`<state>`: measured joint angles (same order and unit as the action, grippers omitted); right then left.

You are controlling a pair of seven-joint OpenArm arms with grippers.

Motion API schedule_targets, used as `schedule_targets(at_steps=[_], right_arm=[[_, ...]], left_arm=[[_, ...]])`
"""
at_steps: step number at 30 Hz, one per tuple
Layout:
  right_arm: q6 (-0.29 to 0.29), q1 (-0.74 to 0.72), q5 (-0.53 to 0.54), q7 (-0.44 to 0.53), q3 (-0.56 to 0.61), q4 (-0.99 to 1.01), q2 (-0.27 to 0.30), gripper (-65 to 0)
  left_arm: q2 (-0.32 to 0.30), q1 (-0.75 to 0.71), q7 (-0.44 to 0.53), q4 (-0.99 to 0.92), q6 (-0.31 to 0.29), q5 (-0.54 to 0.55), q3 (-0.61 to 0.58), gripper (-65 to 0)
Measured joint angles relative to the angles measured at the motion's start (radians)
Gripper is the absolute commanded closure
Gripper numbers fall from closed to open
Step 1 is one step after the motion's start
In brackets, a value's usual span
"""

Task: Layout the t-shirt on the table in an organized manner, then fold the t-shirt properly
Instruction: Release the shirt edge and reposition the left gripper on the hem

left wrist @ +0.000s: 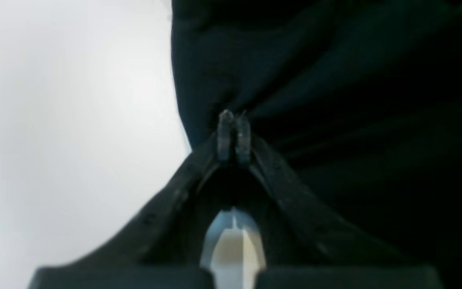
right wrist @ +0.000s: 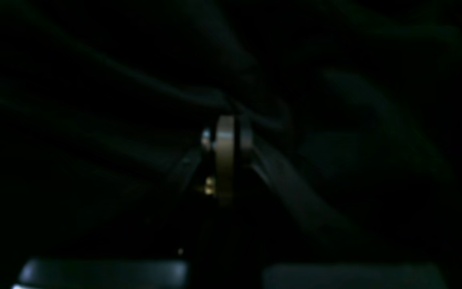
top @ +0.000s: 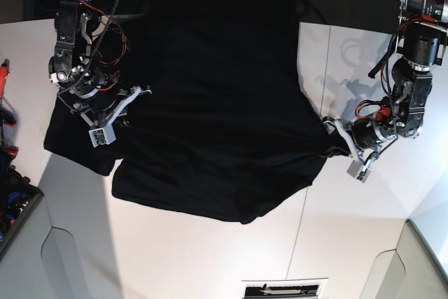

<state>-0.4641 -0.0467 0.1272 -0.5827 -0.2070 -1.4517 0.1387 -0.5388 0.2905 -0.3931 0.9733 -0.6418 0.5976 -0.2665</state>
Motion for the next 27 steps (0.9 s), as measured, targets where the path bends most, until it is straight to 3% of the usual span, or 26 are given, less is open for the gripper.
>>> schedule_targets(at_steps=[5, 8, 10, 12, 14, 19, 24, 27], right_arm=[[0.000, 0.000, 0.080, -0.060, -0.058, 0.002, -0.003, 0.0], [-0.002, 0.003, 0.112, -0.057, -0.068, 0.002, -0.003, 0.0], [0.000, 0.003, 0.124, -0.057, -0.069, 0.000, -0.003, 0.0], [0.001, 0.003, 0.135, -0.058, -0.069, -0.003, -0.003, 0.0], [0.019, 0.006, 0.133, -0.058, -0.073, -0.014, -0.003, 0.0], [0.019, 0.008, 0.121, -0.062, -0.077, -0.029, -0.001, 0.0], [0.014, 0.008, 0.149, -0.065, -0.078, -0.029, -0.009, 0.0], [0.015, 0.008, 0.146, -0.064, -0.079, -0.029, -0.042, 0.0]], left_arm=[[-0.046, -0.087, -0.019, 0.006, -0.030, 0.139, 0.037, -0.1], [-0.048, -0.154, -0.089, 0.007, -0.098, 0.271, 0.117, -9.6], [-0.045, -0.190, -0.156, 0.014, -0.102, 0.372, 0.187, -15.9], [-0.046, -0.195, -0.251, 0.027, -0.095, 0.426, 0.262, -18.2], [-0.050, -0.190, -0.278, 0.057, -0.039, 0.411, 0.335, -18.2], [-0.055, -0.142, -0.265, 0.242, -0.042, 0.417, 0.395, -18.1], [0.007, -0.064, -0.195, 0.312, -0.049, 0.299, 0.306, -18.0], [0.049, -0.037, -0.164, 0.308, -0.045, 0.177, 0.200, -11.3]])
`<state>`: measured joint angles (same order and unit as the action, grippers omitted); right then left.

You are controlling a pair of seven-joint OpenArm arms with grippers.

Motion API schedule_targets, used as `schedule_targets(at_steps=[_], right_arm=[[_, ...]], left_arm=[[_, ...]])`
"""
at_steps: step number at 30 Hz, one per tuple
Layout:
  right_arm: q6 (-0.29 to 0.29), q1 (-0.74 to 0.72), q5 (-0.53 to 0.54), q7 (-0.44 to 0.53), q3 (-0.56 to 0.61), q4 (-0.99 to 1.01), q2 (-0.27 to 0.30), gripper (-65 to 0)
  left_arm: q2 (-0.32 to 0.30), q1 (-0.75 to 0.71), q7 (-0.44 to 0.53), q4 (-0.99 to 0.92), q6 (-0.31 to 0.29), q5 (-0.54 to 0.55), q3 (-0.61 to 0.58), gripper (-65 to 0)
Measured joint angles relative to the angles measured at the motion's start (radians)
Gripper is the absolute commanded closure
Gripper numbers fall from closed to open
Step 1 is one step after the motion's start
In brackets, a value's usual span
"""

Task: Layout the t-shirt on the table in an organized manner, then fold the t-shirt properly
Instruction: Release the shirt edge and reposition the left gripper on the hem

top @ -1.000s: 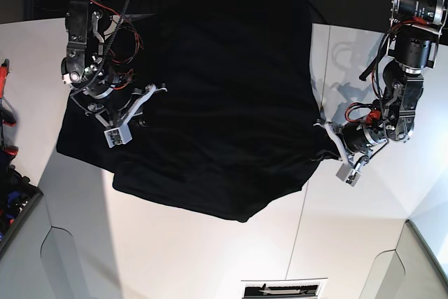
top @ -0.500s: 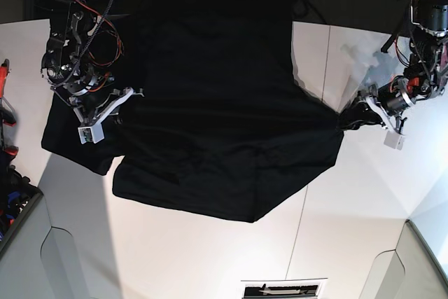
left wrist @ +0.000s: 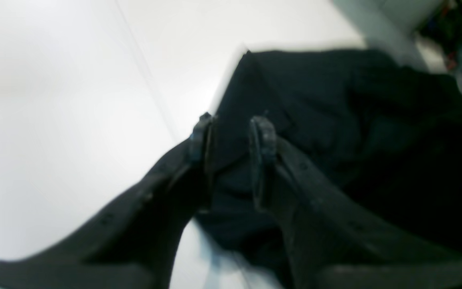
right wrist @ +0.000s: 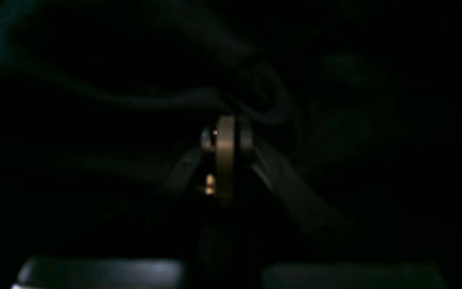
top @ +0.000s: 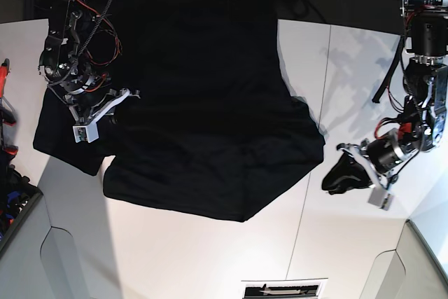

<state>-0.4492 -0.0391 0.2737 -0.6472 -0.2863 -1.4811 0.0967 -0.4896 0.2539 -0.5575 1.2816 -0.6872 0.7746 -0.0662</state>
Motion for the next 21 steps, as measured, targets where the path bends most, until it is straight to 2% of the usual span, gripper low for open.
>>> schedule_targets(at_steps=[3, 6, 7, 8, 11, 15, 21], right_arm=[[-0.004, 0.000, 0.003, 0.000, 0.000, 0.000, -0.032, 0.0], [-0.008, 0.000, 0.002, 0.000, 0.000, 0.000, -0.045, 0.0], [-0.015, 0.000, 0.002, 0.000, 0.000, 0.000, -0.045, 0.0], [-0.020, 0.000, -0.001, 0.000, 0.000, 0.000, -0.045, 0.0], [-0.033, 0.000, -0.001, 0.000, 0.000, 0.000, -0.047, 0.0], [-0.034, 0.000, -0.002, 0.000, 0.000, 0.000, -0.047, 0.0], [-0.039, 0.000, 0.000, -0.021, 0.000, 0.000, -0.047, 0.0]], left_arm=[[0.048, 0.026, 0.041, 0.000, -0.002, -0.140, -0.128, -0.2], [0.082, 0.024, 0.155, 0.001, 0.002, -0.302, -0.241, 0.0], [0.089, 0.023, 0.183, 0.001, 0.044, -0.348, -0.273, 0.0], [0.095, 0.021, 0.213, 0.001, 0.113, -0.400, -0.301, 0.0], [0.102, 0.025, 0.255, -0.001, 0.192, -0.514, -0.352, 0.0], [0.130, 0.026, 0.260, -0.040, 0.208, -0.576, -0.380, 0.0], [0.183, 0.089, 0.306, -0.209, 0.227, -0.605, -0.378, 0.0]])
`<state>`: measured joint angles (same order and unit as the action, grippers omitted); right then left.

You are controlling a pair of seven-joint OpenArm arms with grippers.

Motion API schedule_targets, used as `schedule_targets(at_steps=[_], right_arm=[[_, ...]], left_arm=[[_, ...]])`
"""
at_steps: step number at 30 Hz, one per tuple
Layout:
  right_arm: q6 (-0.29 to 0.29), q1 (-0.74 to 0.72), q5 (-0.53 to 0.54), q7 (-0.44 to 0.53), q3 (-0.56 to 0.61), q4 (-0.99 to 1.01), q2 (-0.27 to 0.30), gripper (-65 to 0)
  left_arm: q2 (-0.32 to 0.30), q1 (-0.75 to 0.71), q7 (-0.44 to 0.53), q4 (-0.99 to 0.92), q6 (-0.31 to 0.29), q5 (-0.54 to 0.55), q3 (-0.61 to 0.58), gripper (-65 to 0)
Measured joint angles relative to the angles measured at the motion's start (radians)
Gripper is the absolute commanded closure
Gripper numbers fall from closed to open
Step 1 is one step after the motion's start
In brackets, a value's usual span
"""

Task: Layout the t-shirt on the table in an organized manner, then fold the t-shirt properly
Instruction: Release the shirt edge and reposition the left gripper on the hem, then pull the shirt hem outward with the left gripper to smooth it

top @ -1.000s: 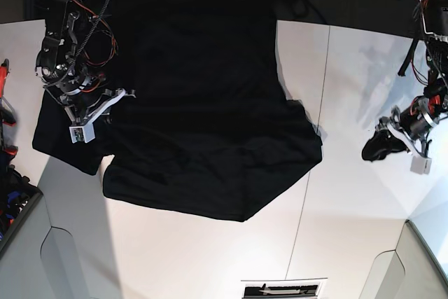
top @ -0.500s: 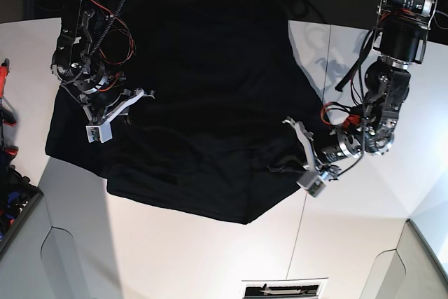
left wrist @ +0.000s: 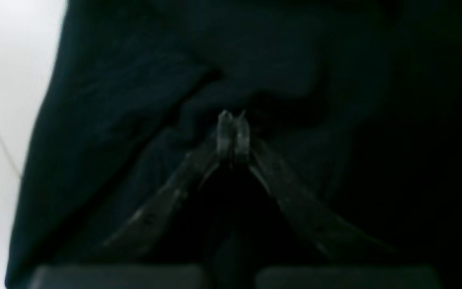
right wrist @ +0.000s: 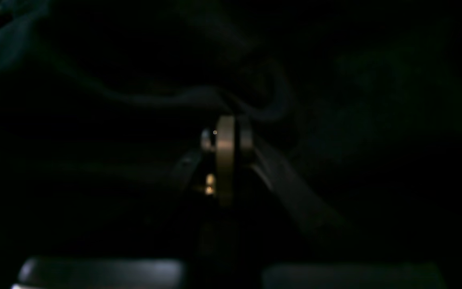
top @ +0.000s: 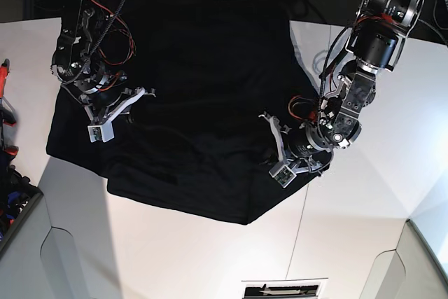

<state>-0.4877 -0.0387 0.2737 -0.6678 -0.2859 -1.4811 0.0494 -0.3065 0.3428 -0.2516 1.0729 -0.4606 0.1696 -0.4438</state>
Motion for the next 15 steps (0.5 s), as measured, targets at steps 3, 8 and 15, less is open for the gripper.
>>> schedule_targets(at_steps=[3, 8, 15], right_arm=[[-0.011, 0.000, 0.004, -0.018, 0.000, 0.000, 0.000, 0.0], [-0.014, 0.019, 0.011, -0.025, 0.000, -0.006, 0.000, 0.0], [-0.023, 0.098, 0.035, 0.037, 0.000, -0.016, 0.001, 0.0]], left_arm=[[0.013, 0.030, 0.043, -0.072, -0.003, -0.011, 0.000, 0.0], [0.005, 0.071, 0.029, -0.106, 0.058, -0.023, 0.000, 0.0], [-0.006, 0.109, -0.003, -0.114, 0.064, -0.050, 0.000, 0.0]])
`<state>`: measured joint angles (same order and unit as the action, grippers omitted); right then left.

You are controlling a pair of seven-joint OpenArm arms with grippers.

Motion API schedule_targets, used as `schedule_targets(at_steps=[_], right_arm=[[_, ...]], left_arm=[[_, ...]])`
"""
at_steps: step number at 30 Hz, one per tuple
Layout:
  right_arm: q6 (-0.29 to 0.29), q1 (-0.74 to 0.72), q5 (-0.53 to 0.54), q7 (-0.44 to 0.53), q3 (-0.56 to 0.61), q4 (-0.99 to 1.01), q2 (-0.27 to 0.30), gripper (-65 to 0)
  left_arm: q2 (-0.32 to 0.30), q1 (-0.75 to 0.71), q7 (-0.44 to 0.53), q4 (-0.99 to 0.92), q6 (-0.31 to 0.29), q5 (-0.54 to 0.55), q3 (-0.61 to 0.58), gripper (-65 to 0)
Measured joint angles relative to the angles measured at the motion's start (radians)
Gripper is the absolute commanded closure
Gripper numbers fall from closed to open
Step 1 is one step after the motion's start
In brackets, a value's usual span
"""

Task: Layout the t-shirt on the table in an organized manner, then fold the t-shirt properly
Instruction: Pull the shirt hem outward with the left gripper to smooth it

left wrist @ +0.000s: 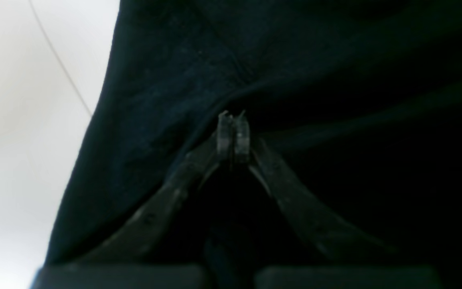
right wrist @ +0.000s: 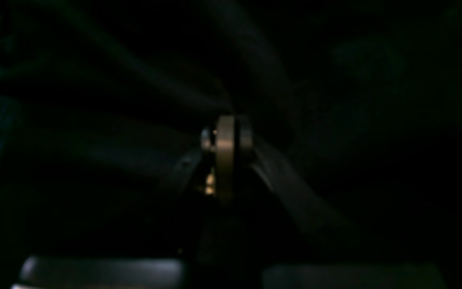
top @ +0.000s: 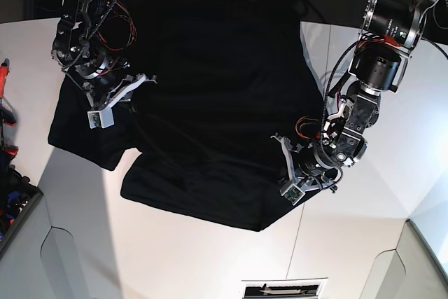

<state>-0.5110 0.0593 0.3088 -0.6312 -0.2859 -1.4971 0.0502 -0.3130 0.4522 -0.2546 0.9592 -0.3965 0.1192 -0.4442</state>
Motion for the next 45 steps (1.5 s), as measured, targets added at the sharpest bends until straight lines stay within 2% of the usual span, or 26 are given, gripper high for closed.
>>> schedule_targets(at_steps=[3, 6, 8, 11, 12, 14, 18, 23, 24, 25, 28, 32, 36, 40, 43, 45], right_arm=[[-0.002, 0.016, -0.002, 0.007, 0.000, -0.001, 0.014, 0.0], [-0.011, 0.019, -0.019, 0.006, 0.001, -0.001, 0.036, 0.0], [-0.017, 0.019, -0.025, 0.006, 0.003, -0.001, 0.056, 0.0], [-0.013, 0.019, -0.025, 0.006, 0.005, -0.001, 0.095, 0.0], [-0.012, 0.019, -0.026, 0.006, 0.005, -0.001, 0.110, 0.0], [-0.004, 0.019, -0.037, 0.010, 0.003, -0.001, 0.135, 0.0], [0.003, 0.019, -0.040, 0.016, 0.002, -0.001, 0.150, 0.0], [0.003, 0.012, -0.029, 0.031, 0.002, -0.001, 0.150, 0.0], [0.003, 0.008, -0.019, 0.029, 0.002, -0.001, 0.149, 0.0], [0.003, 0.004, -0.010, 0.026, 0.002, 0.000, 0.149, 0.0], [0.009, -0.006, 0.013, 0.013, 0.002, 0.003, 0.149, 0.0], [0.009, -0.010, 0.013, 0.014, 0.002, 0.004, 0.140, 0.0], [0.010, -0.010, 0.002, 0.016, 0.002, 0.004, 0.139, 0.0], [0.010, -0.013, -0.002, 0.014, 0.002, 0.004, 0.138, 0.0], [0.010, -0.013, -0.002, 0.015, 0.002, 0.004, 0.138, 0.0], [0.010, -0.013, -0.002, 0.014, 0.002, 0.004, 0.138, 0.0]], left_arm=[[-0.002, 0.003, 0.000, 0.000, 0.000, -0.024, -0.001, 0.0], [-0.034, 0.006, 0.000, 0.000, -0.001, -0.031, -0.002, 0.0], [-0.071, 0.009, 0.001, -0.002, 0.030, -0.030, -0.003, 0.0], [-0.139, 0.008, -0.003, -0.004, 0.112, -0.038, -0.005, 0.0], [-0.168, 0.009, -0.005, -0.005, 0.118, -0.038, -0.004, 0.0], [-0.211, 0.013, -0.026, -0.005, 0.121, -0.039, -0.001, 0.0], [-0.248, 0.012, -0.079, -0.006, 0.122, -0.026, -0.001, 0.0], [-0.262, 0.008, -0.142, 0.036, 0.114, 0.111, 0.001, 0.0], [-0.267, 0.005, -0.156, 0.065, 0.087, 0.134, 0.001, 0.0], [-0.269, -0.003, -0.167, 0.109, 0.061, 0.156, 0.003, 0.0], [-0.264, -0.057, -0.142, 0.293, 0.047, 0.172, 0.004, 0.0], [-0.217, -0.119, -0.135, 0.414, 0.031, 0.168, 0.001, 0.0], [-0.155, -0.137, -0.138, 0.355, 0.033, 0.100, 0.001, 0.0], [-0.115, -0.134, -0.115, 0.235, 0.028, 0.090, 0.003, 0.0], [-0.097, -0.128, -0.012, 0.148, 0.005, 0.099, 0.005, 0.0], [-0.094, -0.118, 0.057, 0.095, 0.021, 0.106, 0.006, 0.0]])
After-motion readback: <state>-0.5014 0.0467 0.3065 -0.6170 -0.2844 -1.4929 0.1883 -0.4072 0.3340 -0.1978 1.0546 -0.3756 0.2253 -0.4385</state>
